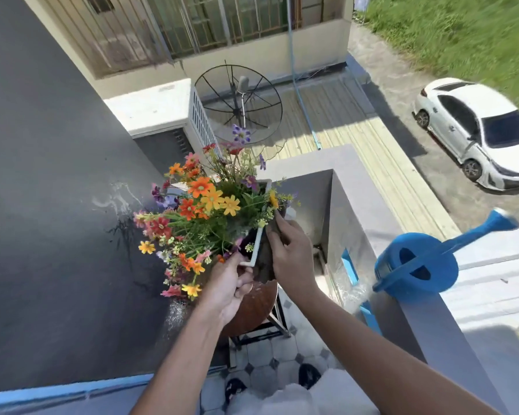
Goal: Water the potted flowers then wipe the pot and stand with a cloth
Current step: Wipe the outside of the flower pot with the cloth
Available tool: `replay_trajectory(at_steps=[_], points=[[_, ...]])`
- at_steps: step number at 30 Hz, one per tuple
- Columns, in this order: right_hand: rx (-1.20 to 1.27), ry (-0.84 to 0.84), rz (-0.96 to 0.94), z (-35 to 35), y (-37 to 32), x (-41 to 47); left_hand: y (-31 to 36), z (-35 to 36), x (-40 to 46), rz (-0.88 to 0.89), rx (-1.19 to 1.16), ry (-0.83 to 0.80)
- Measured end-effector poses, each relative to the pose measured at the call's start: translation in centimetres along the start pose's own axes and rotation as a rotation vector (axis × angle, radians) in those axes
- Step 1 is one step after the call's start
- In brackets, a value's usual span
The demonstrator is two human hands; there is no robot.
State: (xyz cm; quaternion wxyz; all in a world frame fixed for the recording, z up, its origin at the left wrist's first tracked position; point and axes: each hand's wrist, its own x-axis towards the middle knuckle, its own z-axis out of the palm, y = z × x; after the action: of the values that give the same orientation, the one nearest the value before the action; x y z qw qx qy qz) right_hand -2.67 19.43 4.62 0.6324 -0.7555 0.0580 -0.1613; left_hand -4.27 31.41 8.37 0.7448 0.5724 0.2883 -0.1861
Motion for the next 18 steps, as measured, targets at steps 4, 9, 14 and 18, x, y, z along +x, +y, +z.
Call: replay_trajectory(at_steps=[4,9,14,18], points=[[-0.262,-0.074,0.076,-1.2,3.7,-0.7,0.8,-0.5,-0.3,-0.035,-0.108,-0.005],[-0.092,-0.051,0.092,-0.3,1.7,-0.8,0.3,-0.2,-0.5,-0.027,-0.114,0.013],[0.093,-0.035,0.049,-0.1,-1.0,-0.6,-0.9,0.5,-1.0,-0.027,-0.134,0.001],[-0.114,-0.050,0.068,-1.1,2.3,-1.1,-1.5,0.1,-1.2,-0.063,-0.160,0.017]])
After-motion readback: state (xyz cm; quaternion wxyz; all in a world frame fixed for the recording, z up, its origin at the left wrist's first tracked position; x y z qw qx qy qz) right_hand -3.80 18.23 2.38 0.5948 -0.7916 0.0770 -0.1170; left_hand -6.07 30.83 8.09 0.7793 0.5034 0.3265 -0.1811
